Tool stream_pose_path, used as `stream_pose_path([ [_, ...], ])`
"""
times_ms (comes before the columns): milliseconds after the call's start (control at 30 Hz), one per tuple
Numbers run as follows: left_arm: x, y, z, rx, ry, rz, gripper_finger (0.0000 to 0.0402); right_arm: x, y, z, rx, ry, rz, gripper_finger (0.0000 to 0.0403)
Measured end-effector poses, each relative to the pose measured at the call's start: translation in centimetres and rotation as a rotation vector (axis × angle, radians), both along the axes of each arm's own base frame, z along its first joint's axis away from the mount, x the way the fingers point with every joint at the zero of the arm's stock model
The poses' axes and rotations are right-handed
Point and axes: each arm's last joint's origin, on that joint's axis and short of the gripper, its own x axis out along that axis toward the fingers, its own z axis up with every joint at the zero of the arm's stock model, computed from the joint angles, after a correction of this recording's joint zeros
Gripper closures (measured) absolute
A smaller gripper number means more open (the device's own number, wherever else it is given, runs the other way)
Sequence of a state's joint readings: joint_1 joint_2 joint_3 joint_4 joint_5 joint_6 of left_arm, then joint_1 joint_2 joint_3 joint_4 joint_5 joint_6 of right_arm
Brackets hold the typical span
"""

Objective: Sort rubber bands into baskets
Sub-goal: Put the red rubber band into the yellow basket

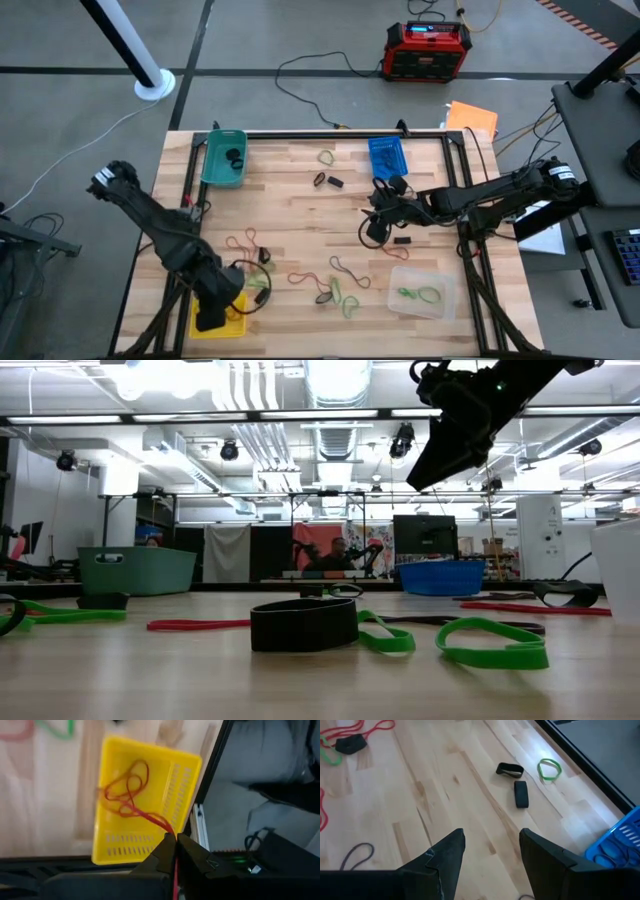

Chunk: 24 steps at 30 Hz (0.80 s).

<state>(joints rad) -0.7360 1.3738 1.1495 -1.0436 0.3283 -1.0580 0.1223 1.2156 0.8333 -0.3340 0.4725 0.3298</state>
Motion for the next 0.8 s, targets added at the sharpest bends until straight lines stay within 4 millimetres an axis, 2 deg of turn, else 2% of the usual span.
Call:
stream_pose_path([
  [333, 0.4, -0.9, -4.8, -0.058, 0.037, -0.005, 0.0401, 0.0, 0.0, 0.0, 0.001, -0.003, 0.001, 0.0218],
  [800, -0.2, -0.1, -8.9, 0.021, 0.13, 0.014, 0.0401, 0.0, 0.0, 0.0, 0.001, -0.003, 0.001, 0.0218],
])
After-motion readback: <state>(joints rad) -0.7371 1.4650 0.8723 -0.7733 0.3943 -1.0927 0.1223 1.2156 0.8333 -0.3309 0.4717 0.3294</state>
